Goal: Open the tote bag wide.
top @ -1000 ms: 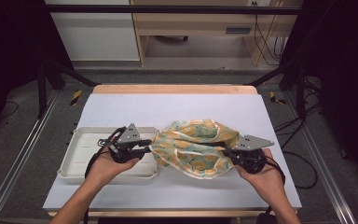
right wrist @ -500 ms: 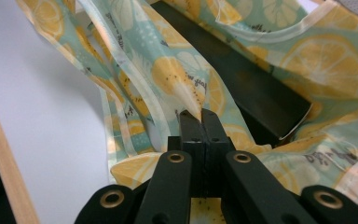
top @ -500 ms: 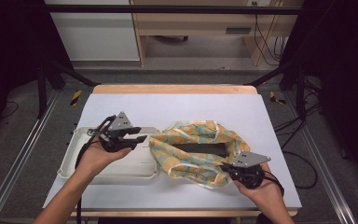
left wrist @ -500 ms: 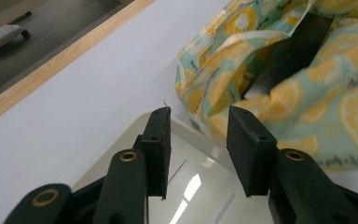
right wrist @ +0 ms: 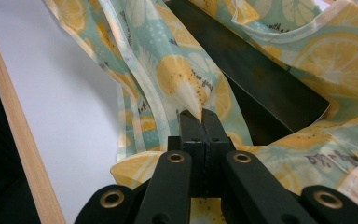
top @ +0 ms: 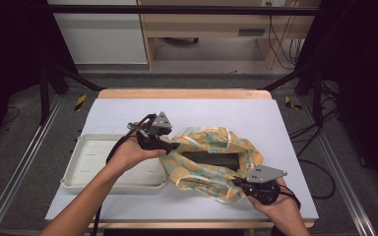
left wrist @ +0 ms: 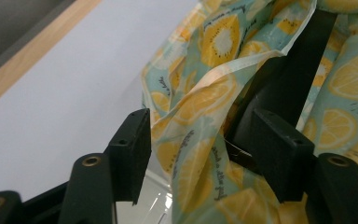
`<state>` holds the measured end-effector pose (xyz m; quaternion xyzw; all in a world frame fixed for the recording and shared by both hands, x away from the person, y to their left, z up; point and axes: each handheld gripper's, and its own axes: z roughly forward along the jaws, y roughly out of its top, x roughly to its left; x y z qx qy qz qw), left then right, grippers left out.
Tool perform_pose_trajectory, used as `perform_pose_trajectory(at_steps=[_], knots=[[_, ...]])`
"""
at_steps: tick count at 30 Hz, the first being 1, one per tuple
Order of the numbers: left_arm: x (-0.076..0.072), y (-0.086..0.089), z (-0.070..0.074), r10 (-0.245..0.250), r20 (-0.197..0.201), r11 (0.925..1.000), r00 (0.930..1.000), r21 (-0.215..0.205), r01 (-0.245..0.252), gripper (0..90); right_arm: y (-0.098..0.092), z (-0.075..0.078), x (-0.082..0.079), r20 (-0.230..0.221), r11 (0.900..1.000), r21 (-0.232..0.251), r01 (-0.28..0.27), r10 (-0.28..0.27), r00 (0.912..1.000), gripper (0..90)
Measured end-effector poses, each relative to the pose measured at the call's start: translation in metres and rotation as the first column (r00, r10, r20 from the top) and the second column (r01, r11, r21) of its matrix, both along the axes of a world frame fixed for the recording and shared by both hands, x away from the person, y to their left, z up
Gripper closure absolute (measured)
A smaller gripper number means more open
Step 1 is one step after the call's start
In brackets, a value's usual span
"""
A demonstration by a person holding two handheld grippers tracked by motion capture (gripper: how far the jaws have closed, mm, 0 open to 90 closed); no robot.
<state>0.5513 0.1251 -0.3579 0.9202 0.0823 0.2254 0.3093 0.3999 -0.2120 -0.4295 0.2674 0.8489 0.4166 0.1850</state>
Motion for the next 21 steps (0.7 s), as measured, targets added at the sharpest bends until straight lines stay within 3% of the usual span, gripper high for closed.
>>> perform_pose_trajectory(at_steps=[2,5,7,8,10,11,15,21], knots=[[0.002,-0.007,-0.004,-0.010,0.003,0.9992,0.9999,0.039,0.010,39.5,0.000,0.001,-0.001,0.002,1.000,0.001,-0.002,0.002,1.0000,90.0],[0.003,-0.014,-0.009,0.002,0.002,0.9969,1.0000,0.078,-0.002,47.4,-0.001,0.001,-0.004,-0.001,1.000,-0.011,-0.013,0.013,0.9999,90.0],[0.005,-0.017,-0.011,0.011,0.001,0.9949,0.9999,0.100,-0.011,57.9,-0.001,0.001,-0.005,-0.005,1.000,-0.022,-0.022,0.022,0.9998,90.0],[0.007,-0.019,-0.012,0.016,-0.004,0.9927,0.9999,0.120,-0.015,67.9,-0.001,0.000,-0.007,-0.009,0.999,-0.030,-0.029,0.029,0.9995,90.0],[0.010,-0.021,-0.014,0.024,-0.007,0.9890,0.9997,0.146,-0.023,72.8,-0.001,0.000,-0.008,-0.013,0.999,-0.032,-0.032,0.032,0.9994,90.0],[0.014,-0.022,-0.015,0.036,-0.004,0.9853,0.9994,0.167,-0.034,83.0,0.000,0.000,-0.010,-0.016,0.998,-0.039,-0.044,0.043,0.9989,90.0],[0.019,-0.020,-0.013,0.073,0.024,0.9856,0.9970,0.151,-0.076,88.6,0.001,-0.001,-0.012,-0.025,0.997,-0.048,-0.054,0.052,0.9983,90.0],[0.027,-0.011,-0.003,0.122,0.080,0.9879,0.9893,0.086,-0.129,90.0,0.000,-0.007,-0.013,-0.049,0.994,-0.069,-0.087,0.084,0.9953,90.0]])
